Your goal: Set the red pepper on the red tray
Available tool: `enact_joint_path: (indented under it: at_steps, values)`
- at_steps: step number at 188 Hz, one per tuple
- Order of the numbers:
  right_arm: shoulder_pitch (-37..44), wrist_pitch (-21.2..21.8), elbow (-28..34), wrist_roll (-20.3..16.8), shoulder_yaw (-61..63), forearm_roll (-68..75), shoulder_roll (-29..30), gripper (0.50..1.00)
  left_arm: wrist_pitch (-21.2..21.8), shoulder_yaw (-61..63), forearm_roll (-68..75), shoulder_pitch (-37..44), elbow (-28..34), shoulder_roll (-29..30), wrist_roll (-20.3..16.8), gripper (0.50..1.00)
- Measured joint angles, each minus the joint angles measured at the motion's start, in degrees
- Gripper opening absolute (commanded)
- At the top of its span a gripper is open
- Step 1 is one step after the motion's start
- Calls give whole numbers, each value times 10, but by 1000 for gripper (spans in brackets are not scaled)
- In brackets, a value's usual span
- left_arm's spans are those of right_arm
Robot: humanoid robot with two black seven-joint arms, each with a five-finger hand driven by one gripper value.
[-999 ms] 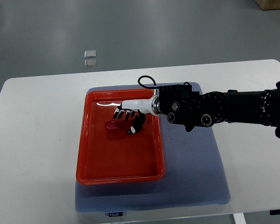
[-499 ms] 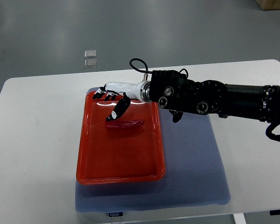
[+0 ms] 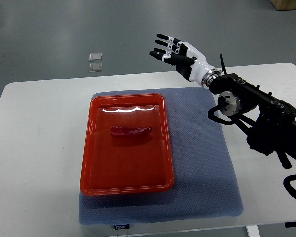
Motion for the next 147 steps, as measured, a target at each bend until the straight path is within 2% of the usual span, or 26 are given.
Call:
enact_joint_path:
  at_steps: [26, 65, 97, 147]
  values:
    - [-65, 15, 0, 17, 89, 50, 28, 893, 0, 0, 0, 0, 0, 0, 0, 1000]
    - [-136, 67, -5, 27, 161, 88, 38, 899, 0, -1, 0, 0, 0, 0, 0, 1000]
    - [-153, 86, -10, 28, 169, 104, 36, 909, 0, 0, 0, 0, 0, 0, 0, 1000]
    - [-154, 90, -18, 28, 170, 106, 34, 911, 0, 0, 0, 0, -1, 0, 0, 1000]
